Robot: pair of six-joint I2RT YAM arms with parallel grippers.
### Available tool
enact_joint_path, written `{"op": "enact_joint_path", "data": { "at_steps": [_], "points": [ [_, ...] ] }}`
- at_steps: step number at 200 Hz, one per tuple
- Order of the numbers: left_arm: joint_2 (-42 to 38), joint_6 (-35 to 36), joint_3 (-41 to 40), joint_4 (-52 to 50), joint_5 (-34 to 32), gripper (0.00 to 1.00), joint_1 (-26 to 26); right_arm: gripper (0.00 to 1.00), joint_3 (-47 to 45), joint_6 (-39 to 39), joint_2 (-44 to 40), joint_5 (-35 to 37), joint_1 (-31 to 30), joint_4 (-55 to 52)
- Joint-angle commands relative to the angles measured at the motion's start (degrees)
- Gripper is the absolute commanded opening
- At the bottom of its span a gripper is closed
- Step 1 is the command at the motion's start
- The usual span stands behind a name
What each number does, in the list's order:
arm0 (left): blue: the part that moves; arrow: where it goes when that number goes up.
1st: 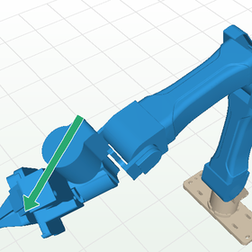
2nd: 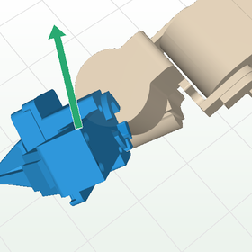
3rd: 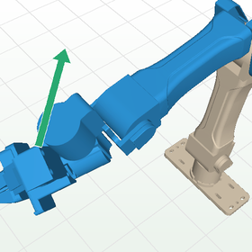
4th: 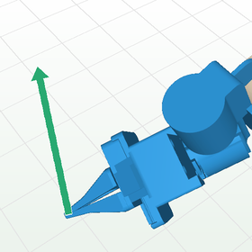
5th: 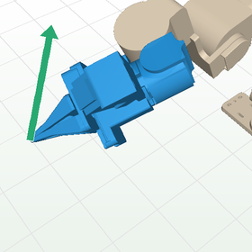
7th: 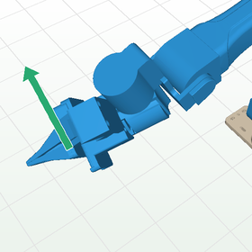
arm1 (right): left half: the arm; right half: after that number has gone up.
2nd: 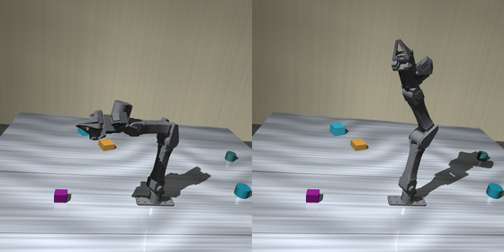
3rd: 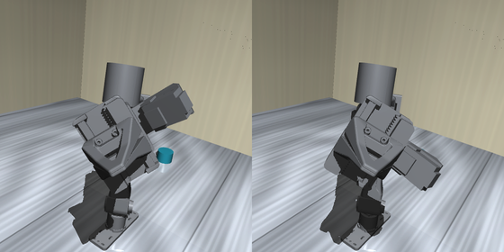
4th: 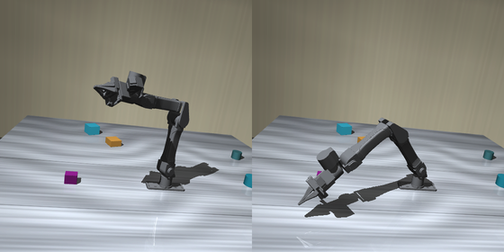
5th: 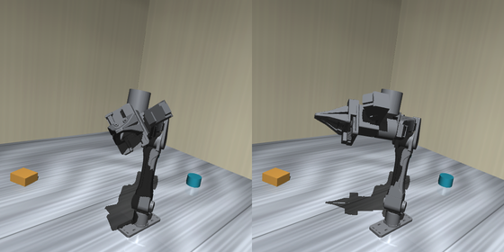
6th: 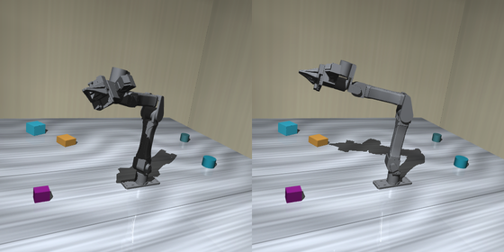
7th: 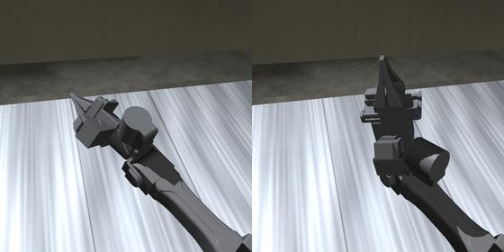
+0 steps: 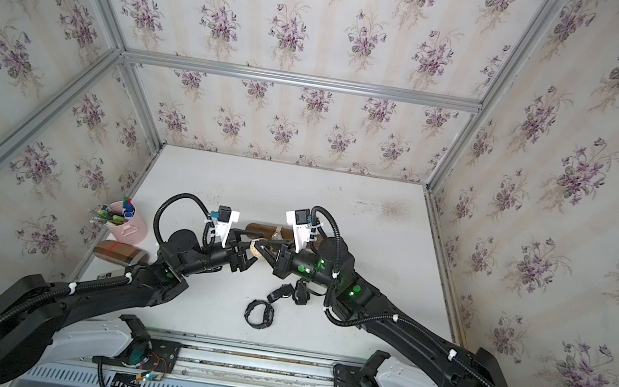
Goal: Place watch on stand
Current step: Pick up the watch at the center of the board.
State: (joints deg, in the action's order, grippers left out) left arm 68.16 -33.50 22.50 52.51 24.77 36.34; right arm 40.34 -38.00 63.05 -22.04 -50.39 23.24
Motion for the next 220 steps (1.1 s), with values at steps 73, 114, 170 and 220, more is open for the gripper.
{"op": "enact_joint_path", "data": {
  "at_steps": [73, 114, 170, 220],
  "points": [
    [2.68, 1.46, 4.21, 1.99, 0.58, 0.33, 1.98, 0.00, -2.59, -2.86, -0.80, -2.00, 1.67, 5.66],
    [1.95, 2.30, 4.56, -0.85, -1.14, 0.19, 1.99, 0.00, -4.00, -3.49, -2.30, -1.43, 2.67, 5.65],
    [-0.30, 4.23, 4.77, -5.80, -3.88, 0.04, 1.98, 0.00, -3.96, -3.40, -2.31, -1.38, 3.11, 5.05],
    [-1.48, 5.82, 4.79, -8.08, -4.04, 0.03, 1.98, 0.26, -2.06, 1.02, -4.57, 1.07, 3.11, -1.86]
  ]
}}
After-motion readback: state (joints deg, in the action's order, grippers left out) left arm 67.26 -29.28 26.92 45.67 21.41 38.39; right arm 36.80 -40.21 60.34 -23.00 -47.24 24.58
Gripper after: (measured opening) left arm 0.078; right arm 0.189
